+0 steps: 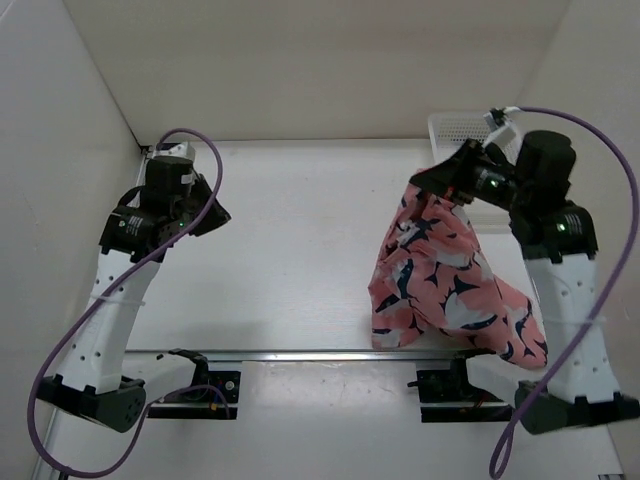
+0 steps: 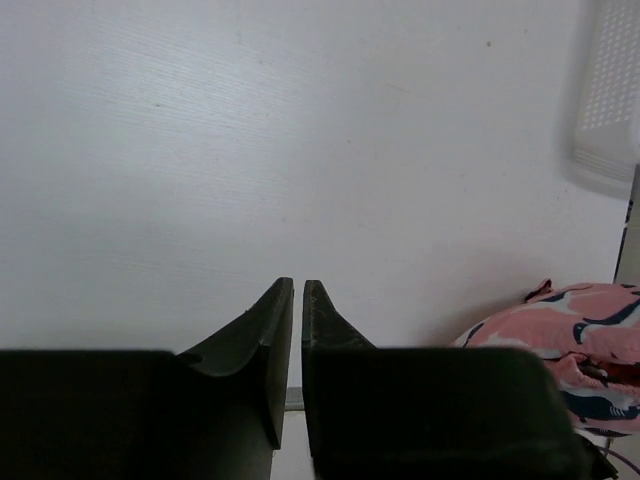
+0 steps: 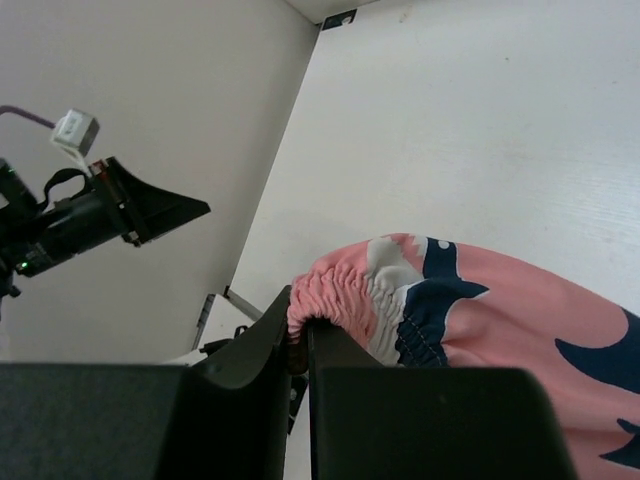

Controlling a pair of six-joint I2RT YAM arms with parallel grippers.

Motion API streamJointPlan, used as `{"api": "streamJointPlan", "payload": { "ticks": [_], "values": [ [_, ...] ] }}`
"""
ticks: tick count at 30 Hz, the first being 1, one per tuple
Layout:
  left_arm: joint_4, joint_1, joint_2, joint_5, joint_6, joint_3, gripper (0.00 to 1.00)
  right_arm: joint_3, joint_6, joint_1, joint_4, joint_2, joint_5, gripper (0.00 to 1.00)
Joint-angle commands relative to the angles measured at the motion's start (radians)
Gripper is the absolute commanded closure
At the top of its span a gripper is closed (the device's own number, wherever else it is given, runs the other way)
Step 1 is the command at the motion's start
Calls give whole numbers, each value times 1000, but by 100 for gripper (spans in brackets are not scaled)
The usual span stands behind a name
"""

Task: Fold and stack the shorts
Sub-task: Flatten the shorts out

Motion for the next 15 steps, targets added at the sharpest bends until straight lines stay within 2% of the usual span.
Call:
{"api": "streamJointPlan", "payload": {
  "ticks": [1,6,8,11,12,14,15],
  "values": [
    [0,38,-37,11,20,59,77,96,15,79,201,115,-58,100],
    [-26,103,15,11,31,107,77,439,-37,283,213,324,-33,100],
    [-52,123,24,20,43,129,77,562,-50,326,213,372,-33,100],
    [-63,160,24,20,52,161,75,610,-71,368,213,412,-33,100],
    [-72,160,24,20,52,161,72,596,-91,380,213,412,-33,100],
    [-72,186,24,29,61,149,55,531,-120,380,195,343,-8,100],
    [-81,186,24,40,61,134,46,425,-155,380,186,309,15,100]
  ]
}}
